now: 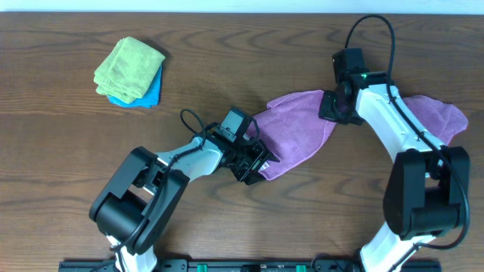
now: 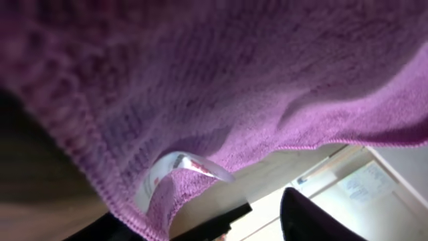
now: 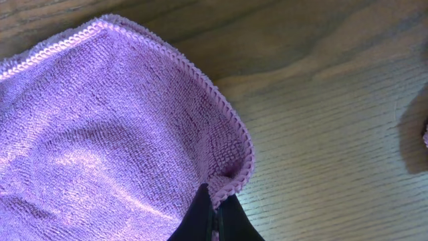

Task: Fold the cloth
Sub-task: 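Lift the purple cloth with both grippers and stretch it between them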

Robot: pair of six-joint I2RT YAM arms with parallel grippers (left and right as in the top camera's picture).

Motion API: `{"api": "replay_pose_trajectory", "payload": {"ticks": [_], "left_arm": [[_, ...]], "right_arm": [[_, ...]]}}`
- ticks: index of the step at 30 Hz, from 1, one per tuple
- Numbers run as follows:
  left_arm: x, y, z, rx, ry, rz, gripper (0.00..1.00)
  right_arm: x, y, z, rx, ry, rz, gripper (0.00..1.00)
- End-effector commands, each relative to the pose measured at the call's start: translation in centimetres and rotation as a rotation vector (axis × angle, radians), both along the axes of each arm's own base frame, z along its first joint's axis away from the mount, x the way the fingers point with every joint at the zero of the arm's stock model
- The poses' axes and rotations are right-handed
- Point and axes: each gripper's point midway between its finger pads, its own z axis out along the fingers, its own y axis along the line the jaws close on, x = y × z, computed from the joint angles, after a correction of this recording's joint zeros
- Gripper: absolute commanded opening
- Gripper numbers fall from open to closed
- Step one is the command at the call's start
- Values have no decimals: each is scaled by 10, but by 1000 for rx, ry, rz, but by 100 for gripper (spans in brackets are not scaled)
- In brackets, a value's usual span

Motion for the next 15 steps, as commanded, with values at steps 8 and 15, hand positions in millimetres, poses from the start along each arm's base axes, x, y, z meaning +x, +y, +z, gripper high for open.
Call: {"api": "replay_pose_trajectory", "payload": {"ticks": [8, 15], "left_arm": [[3, 11, -20, 114, -43, 27, 6], [8, 10, -15, 72, -109, -41, 6]], "right_arm": [[0, 2, 6, 27, -13, -3, 1], [-5, 2, 5, 27, 8, -2, 1]]}}
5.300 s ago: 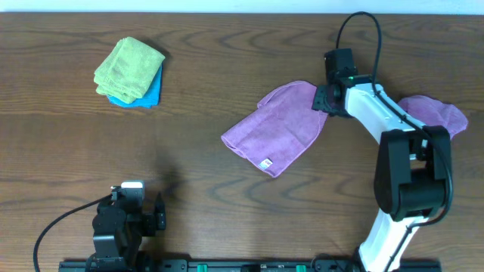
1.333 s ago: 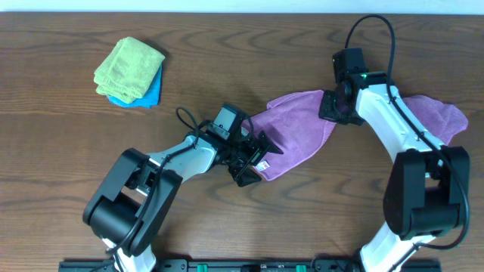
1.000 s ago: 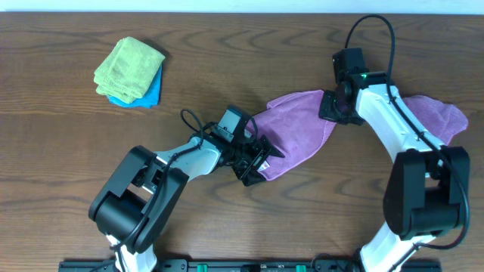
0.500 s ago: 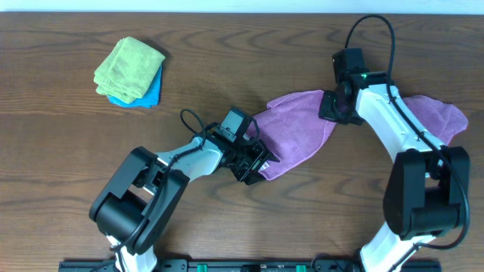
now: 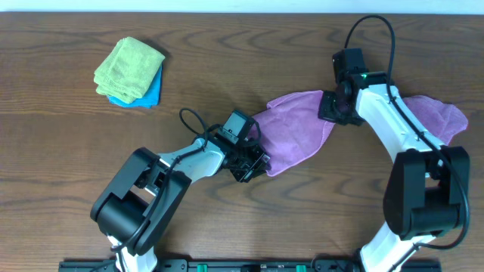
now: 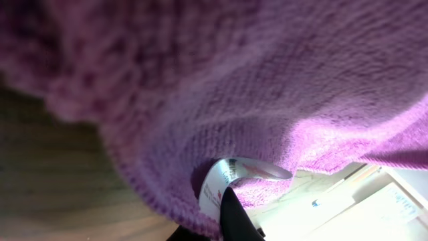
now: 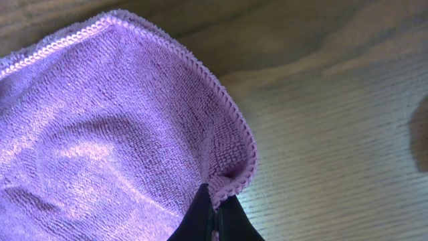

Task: Fold the cloth
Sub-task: 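Lift the purple cloth with both grippers and stretch it between them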

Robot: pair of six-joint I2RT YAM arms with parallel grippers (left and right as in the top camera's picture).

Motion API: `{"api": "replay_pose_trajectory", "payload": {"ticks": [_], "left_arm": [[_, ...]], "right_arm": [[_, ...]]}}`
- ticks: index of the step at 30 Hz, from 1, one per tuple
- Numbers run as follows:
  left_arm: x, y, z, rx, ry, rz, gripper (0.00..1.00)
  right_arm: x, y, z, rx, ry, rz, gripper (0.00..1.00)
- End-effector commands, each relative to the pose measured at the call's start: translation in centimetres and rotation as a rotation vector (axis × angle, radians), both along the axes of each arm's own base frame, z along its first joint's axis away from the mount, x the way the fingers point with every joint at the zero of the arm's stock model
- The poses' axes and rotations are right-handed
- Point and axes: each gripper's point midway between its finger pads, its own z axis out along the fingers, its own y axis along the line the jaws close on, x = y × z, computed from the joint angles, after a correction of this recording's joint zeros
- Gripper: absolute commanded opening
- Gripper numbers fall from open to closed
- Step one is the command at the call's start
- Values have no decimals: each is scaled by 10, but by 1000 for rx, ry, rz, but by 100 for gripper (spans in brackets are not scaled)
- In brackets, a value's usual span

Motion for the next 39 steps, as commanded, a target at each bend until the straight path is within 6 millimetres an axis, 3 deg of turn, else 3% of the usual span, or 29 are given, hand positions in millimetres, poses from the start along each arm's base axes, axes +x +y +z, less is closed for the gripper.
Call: {"api": "replay_pose_trajectory", "payload": {"ticks": [1, 4, 8, 12, 16, 23, 27, 31, 33, 39], "left_arm": [[7, 7, -3, -17, -71, -71, 6], [25, 15, 12, -94, -185, -166, 6], [63, 46, 33, -88, -248, -114, 6], [130, 75, 80, -90, -400, -6, 6], [181, 96, 123, -66, -530, 89, 6], [236, 116, 199, -55, -737, 166, 6], [246, 126, 223, -52, -796, 170, 6], [242, 133, 229, -42, -799, 121, 6], [237, 134, 225, -36, -782, 92, 6], [196, 137, 189, 19, -633, -43, 6]], "right_arm": [[-3, -1, 6, 6, -2, -4, 1], [-3, 2, 10, 20, -9, 26, 1], [9, 5, 31, 37, -102, 37, 1], [39, 12, 71, 77, -298, 46, 1], [66, 28, 97, 158, -446, 71, 1], [97, 53, 132, 222, -631, 95, 1], [108, 66, 160, 239, -712, 122, 2], [111, 68, 179, 228, -736, 158, 2], [109, 68, 178, 208, -721, 184, 2], [80, 62, 143, 159, -541, 233, 1]]}}
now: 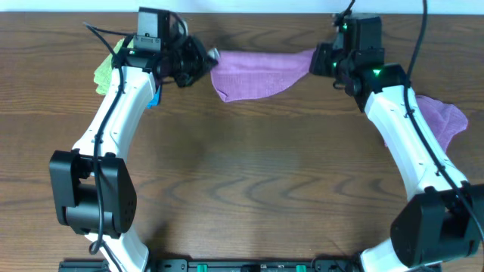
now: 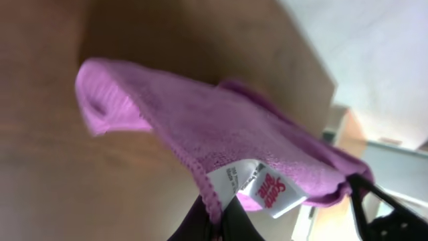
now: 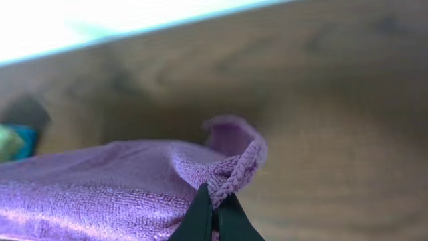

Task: Fold the cloth
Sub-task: 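Lift the purple cloth with both grippers and stretch it between them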

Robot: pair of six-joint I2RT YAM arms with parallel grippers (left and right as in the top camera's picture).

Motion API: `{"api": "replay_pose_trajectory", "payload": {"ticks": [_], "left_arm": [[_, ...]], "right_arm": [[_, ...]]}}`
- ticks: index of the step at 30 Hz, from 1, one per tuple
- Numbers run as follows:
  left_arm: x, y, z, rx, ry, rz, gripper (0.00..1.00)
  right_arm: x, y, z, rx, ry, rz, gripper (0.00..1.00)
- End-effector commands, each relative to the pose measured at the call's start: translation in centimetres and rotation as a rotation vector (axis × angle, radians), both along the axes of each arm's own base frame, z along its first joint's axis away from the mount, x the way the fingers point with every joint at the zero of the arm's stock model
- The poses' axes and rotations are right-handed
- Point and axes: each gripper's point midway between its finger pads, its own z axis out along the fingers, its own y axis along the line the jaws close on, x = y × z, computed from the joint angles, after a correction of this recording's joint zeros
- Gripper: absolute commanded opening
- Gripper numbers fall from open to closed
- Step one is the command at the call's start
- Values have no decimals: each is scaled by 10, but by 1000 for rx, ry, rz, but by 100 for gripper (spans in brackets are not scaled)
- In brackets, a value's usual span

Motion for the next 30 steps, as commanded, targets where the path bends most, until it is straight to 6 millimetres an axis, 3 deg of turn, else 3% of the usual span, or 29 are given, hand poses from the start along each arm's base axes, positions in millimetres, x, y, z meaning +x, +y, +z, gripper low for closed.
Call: {"api": "replay_pose_trajectory", "payload": {"ticks": [1, 5, 10, 14, 16, 19, 24, 30], "left_arm": [[-10, 2, 12, 37, -59, -88, 6], [-6, 4, 16, 30, -76, -84, 6], [21, 2, 52, -21, -209, -44, 6], [31, 1, 81, -28, -290, -46, 6], [30, -1, 88, -34, -303, -63, 6], [15, -2, 76, -17, -242, -107, 6], [-32, 7, 37, 80, -55, -205, 6], [-87, 24, -4, 241, 180, -268, 6]], "right_arm": [[-8, 0, -3, -57, 22, 53, 1], [3, -1, 7, -82, -42, 59, 1], [31, 6, 46, -47, -228, 53, 2], [36, 8, 58, -42, -271, 52, 2], [32, 7, 53, -47, -243, 54, 2], [17, 4, 31, -67, -135, 60, 2], [-20, -3, -7, -112, 76, 84, 2], [-80, -12, -45, -151, 361, 108, 2]]}}
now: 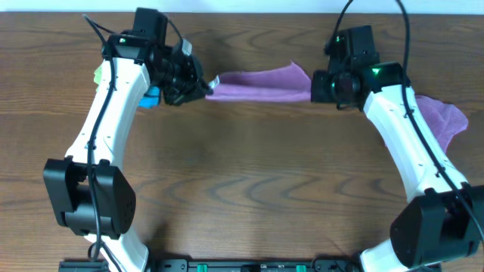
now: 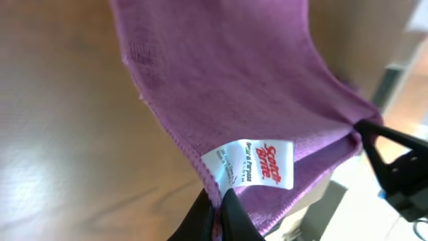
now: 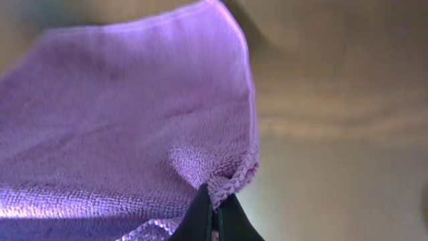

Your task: Fold the cloth

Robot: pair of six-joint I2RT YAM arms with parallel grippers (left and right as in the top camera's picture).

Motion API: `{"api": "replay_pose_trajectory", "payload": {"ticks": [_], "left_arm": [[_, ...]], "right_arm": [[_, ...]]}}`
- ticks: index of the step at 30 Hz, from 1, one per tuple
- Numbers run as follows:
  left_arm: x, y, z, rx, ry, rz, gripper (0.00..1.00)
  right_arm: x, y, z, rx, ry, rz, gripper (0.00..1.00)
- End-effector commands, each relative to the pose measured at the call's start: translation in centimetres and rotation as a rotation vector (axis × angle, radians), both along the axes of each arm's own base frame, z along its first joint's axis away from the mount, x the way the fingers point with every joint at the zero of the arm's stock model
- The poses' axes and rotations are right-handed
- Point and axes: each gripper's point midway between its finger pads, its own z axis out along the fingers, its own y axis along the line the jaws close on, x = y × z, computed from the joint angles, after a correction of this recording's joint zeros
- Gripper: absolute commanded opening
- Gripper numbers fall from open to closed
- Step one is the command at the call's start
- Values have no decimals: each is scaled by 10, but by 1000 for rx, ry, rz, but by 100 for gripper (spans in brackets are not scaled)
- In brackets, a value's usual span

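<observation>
A purple cloth (image 1: 259,83) hangs stretched between the two grippers above the far part of the table. My left gripper (image 1: 204,88) is shut on its left corner, the one with the white label (image 2: 257,164); the cloth (image 2: 221,87) spreads away from its jaws. My right gripper (image 1: 316,87) is shut on the cloth's right corner, where the stitched hem (image 3: 231,175) is pinched between black fingertips and the cloth (image 3: 127,107) fans out to the left.
A second purple cloth (image 1: 441,119) lies at the right edge of the table, partly under the right arm. A green and blue folded stack (image 1: 151,97) sits at the far left, mostly hidden behind the left arm. Brown wooden table (image 1: 242,189) fills the near half.
Both grippers have come a little nearer with the cloth still held. It now shows as a narrow taut band instead of a sagging sheet.
At first the cloth lay bunched mid-table, with my left gripper at its near corner and my right shut on its far corner. Then the left was shut on the label corner. Later both held the cloth up near the far edge, and now slightly nearer, stretched.
</observation>
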Motion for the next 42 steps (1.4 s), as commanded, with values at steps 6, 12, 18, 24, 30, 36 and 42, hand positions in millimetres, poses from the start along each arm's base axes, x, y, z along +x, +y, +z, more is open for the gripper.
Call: {"api": "replay_pose_trajectory", "payload": {"ticks": [6, 12, 18, 24, 30, 36, 42], "left_arm": [[-49, -6, -47, 119, 112, -121, 6], [-86, -19, -86, 141, 209, -184, 6], [-116, -9, -120, 190, 295, -199, 6], [-122, -5, -125, 207, 310, -202, 6], [-114, -6, -121, 201, 296, -150, 6], [-69, -12, -108, 147, 152, -4, 6], [-25, -21, -100, 104, -8, 73, 6]], "right_arm": [[-46, -12, -30, -60, 188, 14, 2], [-77, -13, -62, -62, 302, 25, 2], [-111, -19, -94, -82, 412, 25, 1], [-135, -17, -109, -99, 481, 44, 1], [-119, -19, -107, -107, 409, 13, 2], [-72, -27, -102, -151, 217, -48, 2], [-32, -32, -91, -181, 45, -83, 1]]}}
